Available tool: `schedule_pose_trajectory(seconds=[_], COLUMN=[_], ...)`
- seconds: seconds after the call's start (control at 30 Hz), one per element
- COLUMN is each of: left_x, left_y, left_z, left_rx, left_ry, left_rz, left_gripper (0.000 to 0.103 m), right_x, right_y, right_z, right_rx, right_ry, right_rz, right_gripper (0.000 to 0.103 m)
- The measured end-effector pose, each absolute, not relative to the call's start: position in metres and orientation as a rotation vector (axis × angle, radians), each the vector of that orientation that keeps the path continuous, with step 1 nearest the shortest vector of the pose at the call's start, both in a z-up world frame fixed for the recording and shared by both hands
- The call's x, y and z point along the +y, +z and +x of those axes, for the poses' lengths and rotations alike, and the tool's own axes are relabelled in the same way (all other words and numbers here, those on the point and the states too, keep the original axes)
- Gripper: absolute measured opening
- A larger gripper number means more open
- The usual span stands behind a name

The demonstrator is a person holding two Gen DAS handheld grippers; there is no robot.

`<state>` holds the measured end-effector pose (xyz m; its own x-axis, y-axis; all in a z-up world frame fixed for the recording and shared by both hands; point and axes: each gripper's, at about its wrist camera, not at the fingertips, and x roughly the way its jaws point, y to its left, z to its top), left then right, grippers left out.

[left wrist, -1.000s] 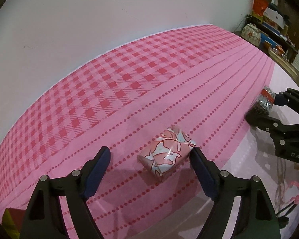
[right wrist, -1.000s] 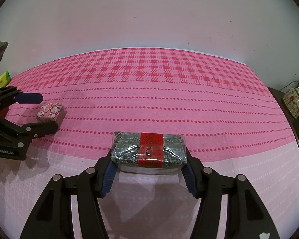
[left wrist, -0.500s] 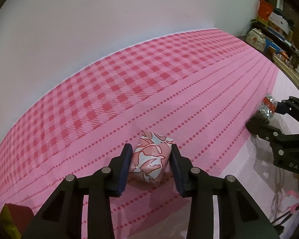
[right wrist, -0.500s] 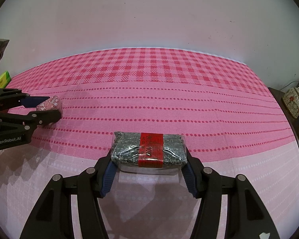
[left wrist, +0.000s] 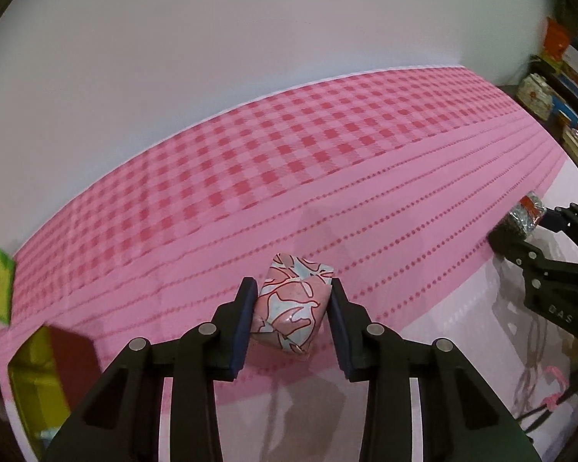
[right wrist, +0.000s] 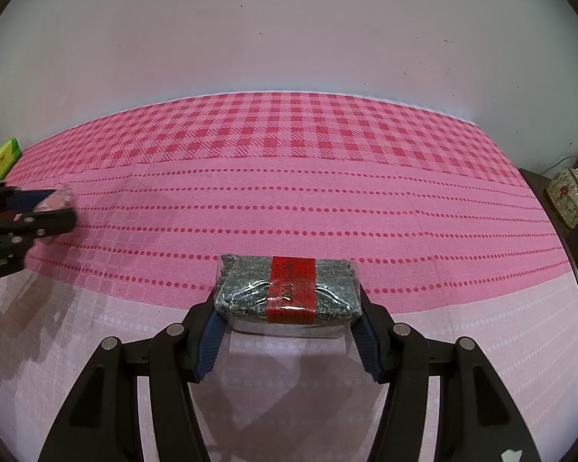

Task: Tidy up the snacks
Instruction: 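Carry the pink cube into the tin and open the left tool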

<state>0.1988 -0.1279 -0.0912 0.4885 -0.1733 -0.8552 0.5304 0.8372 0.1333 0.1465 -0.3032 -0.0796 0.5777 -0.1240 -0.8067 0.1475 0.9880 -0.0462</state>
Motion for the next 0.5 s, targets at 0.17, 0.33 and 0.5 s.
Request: schedule_pose_trajectory(seconds=[0.17,0.33,0.5], left_x=[-0.112,-0.090,-0.063], left_y=[-0.076,-0.058,-0.042], left_z=[0.180,0.162,0.149], left_rx=[0.996,0.988,0.979], left_ry=[-0.360,-0.310,-0.257], left_rz=[0.409,0.389,0.366], left_gripper=[0.038,0.038,0.038], right_x=[-0.303,-0.303,-0.303], right_y=[-0.080,-0.080,-0.080], right_z=[0.147,0.147,0.147], right_rx=[0.942,0.942,0.942], right_ry=[-0.158,-0.158,-0.157], right_rz=[0.027,0.027,0.027], right_gripper=[0.055,0.055,0.055])
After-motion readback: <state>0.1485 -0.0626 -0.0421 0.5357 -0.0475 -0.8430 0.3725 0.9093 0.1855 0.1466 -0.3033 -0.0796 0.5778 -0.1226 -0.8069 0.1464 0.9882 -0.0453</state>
